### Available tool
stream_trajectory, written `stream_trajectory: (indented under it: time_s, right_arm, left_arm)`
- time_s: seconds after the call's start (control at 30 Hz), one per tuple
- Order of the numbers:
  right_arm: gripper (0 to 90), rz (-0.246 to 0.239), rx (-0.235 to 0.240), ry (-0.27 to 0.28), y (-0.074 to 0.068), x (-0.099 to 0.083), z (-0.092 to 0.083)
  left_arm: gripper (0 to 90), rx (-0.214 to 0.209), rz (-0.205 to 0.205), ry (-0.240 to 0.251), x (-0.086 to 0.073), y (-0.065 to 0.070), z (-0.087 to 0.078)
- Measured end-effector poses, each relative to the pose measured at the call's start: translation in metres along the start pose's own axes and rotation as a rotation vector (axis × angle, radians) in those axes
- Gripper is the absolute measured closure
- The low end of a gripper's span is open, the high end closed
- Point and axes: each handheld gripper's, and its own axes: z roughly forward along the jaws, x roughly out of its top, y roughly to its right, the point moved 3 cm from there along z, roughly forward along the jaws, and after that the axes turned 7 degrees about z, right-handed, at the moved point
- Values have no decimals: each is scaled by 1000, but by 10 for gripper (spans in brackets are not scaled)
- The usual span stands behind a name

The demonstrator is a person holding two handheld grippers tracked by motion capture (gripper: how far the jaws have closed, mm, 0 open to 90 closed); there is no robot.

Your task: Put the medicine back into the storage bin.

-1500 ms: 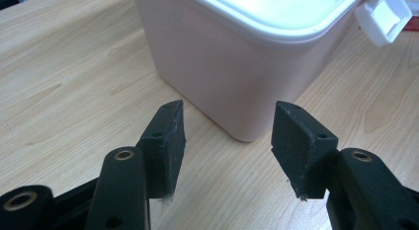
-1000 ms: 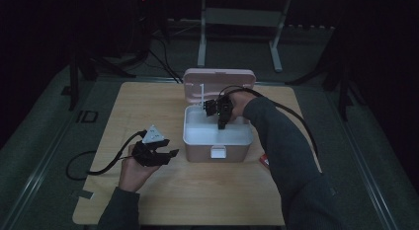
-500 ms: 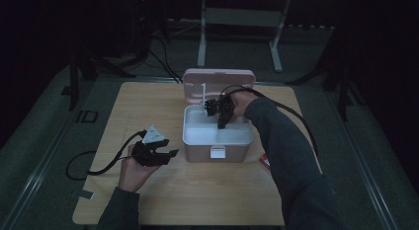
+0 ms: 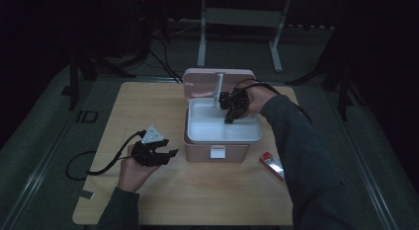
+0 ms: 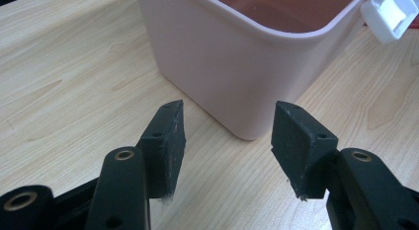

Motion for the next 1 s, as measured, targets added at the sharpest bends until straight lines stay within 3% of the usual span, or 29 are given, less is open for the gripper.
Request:
stream_trajectory:
  time_s: [0.2,0.37,0.4,0.6,0.73,0.87,1.0]
  right_arm:
    - [893,24,-15,19,-10,-42,-13]
    - [893,75,-11,41,-19,-90,-22]
    - [892,83,-29,42,-20,-100,-24]
    - [893,214,-39,32,-18,-168,-30]
    - [893,323,-70,14,-6,-205,-28]
    - [892,451,-106,15,14,-229,-11]
    - [891,538,-104,18,30,-238,21]
  left_arm:
    - [466,4,-1,0,0,-1,-1]
    - [467,0,1,-4,0,0,0]
    - [467,0,2,-5,-1,0,0]
    - [467,1,-8,-2,-1,-2,-1]
    - [467,0,-12,-2,-2,-2,-1]
    - [468,-5,-13,-5,-2,-2,1]
    - [468,-7,-10,-7,-3,-1,2]
